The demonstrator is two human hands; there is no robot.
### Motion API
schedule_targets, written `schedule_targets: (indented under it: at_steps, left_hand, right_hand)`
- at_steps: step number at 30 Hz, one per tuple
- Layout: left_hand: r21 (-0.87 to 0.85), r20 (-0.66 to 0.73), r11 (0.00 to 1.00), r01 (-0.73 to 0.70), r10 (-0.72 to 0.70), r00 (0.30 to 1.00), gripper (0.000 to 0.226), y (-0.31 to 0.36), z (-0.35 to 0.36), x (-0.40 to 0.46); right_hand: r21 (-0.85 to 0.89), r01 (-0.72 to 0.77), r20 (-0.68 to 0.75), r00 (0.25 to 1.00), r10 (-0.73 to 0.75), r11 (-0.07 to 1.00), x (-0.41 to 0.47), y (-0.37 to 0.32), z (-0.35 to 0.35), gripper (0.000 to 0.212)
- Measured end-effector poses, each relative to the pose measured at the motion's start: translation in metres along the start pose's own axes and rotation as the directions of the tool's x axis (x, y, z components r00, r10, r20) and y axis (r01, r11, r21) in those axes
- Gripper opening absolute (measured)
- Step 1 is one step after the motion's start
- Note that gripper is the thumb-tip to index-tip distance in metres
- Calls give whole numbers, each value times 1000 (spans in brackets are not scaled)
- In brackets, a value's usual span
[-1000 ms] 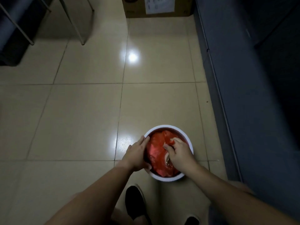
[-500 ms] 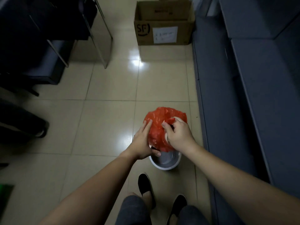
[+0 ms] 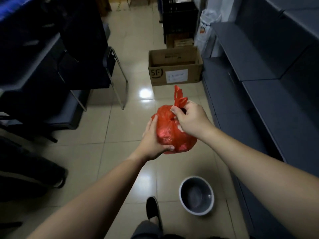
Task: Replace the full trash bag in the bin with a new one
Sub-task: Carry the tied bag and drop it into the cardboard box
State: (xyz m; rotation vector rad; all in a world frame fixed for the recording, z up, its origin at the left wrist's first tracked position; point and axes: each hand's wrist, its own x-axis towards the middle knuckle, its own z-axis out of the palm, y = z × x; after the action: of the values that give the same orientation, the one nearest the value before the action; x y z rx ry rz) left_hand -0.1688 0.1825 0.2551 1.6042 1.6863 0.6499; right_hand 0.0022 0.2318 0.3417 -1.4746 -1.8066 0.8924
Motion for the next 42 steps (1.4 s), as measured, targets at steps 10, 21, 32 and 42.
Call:
schedule_targets:
  at_steps: [10, 21, 32, 42]
  left_hand:
    - [59, 33, 997, -45, 43, 999, 140, -32, -93, 110]
    - [4, 124, 999, 36, -36, 992, 137, -65, -121, 287]
    - [-41, 114, 998, 37, -32, 993, 126, -45, -154, 546]
    - [-22, 228, 998, -52, 56, 972, 122, -49, -188, 832]
  right_hand:
    - [131, -118, -45, 991, 125, 984, 104, -46, 48, 21]
    - [167, -183, -10, 982, 187, 969, 290, -8, 78, 23]
    - [128, -208, 60, 978, 202, 970, 545, 28, 52, 23]
    - [129, -256, 4, 966, 258, 958, 812, 70, 41, 22]
